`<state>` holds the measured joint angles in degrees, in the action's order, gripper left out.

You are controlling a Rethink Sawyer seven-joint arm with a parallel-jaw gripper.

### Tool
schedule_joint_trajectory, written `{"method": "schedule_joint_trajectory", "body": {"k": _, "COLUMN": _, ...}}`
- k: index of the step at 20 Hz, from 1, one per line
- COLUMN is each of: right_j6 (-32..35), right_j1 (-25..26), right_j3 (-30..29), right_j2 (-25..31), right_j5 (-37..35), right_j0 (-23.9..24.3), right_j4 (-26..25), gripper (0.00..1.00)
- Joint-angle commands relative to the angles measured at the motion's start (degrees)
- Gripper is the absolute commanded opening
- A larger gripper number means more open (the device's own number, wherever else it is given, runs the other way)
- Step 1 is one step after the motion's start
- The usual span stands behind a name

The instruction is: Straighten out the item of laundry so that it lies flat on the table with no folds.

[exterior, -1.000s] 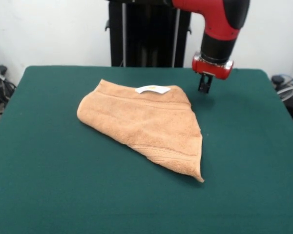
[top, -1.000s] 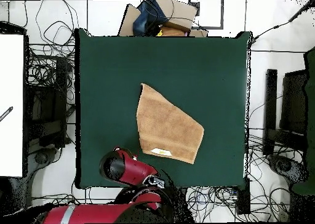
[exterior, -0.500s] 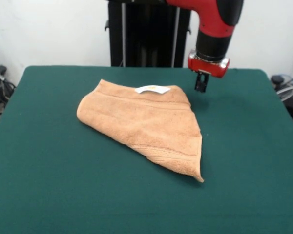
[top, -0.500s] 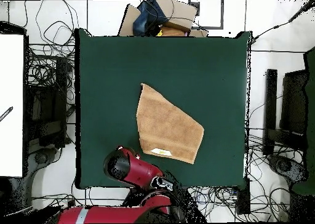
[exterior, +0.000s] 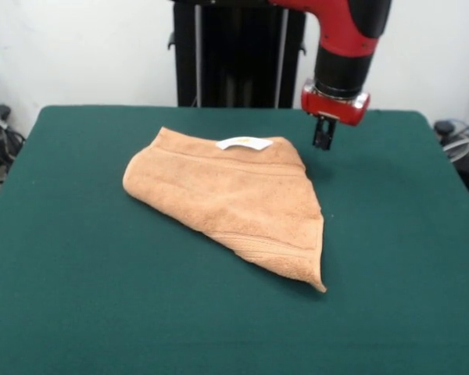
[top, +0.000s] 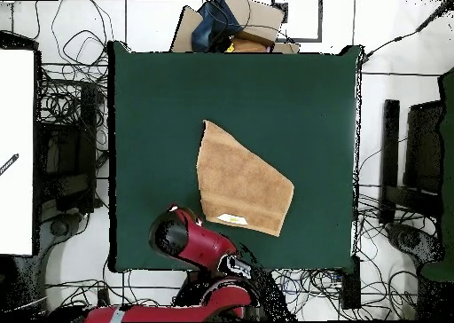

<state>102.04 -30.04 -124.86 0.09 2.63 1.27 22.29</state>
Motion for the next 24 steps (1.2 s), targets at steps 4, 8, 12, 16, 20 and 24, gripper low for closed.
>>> {"method": "schedule_joint_trajectory", "body": {"k": 4, "right_j6": 10.31, "right_j1": 2.80, "right_j3": 10.74, "right_j2": -1.47, "right_j5": -7.09, "right_j0": 0.09, "right_j4": 4.78, "gripper": 0.00}}
{"method": "schedule_joint_trajectory", "body": {"k": 8, "right_j6": 8.51, "right_j1": 5.03, "right_j3": 12.32, "right_j2": -1.19, "right_j5": -6.20, "right_j0": 2.45, "right_j4": 2.73, "gripper": 0.00}}
{"method": "schedule_joint_trajectory", "body": {"k": 12, "right_j6": 6.79, "right_j1": 6.02, "right_j3": 12.83, "right_j2": 0.17, "right_j5": -5.32, "right_j0": 6.00, "right_j4": 0.24, "gripper": 0.00}}
{"method": "schedule_joint_trajectory", "body": {"k": 16, "right_j6": 5.67, "right_j1": 7.01, "right_j3": 13.76, "right_j2": 0.34, "right_j5": -5.00, "right_j0": 7.37, "right_j4": -1.17, "gripper": 0.00}}
{"method": "schedule_joint_trajectory", "body": {"k": 20, "right_j6": 6.34, "right_j1": 6.21, "right_j3": 13.23, "right_j2": 0.65, "right_j5": -4.65, "right_j0": 8.19, "right_j4": -2.10, "gripper": 0.00}}
{"method": "schedule_joint_trajectory", "body": {"k": 24, "right_j6": 6.46, "right_j1": 6.29, "right_j3": 13.52, "right_j2": 0.89, "right_j5": -5.73, "right_j0": 8.71, "right_j4": -2.59, "gripper": 0.00}}
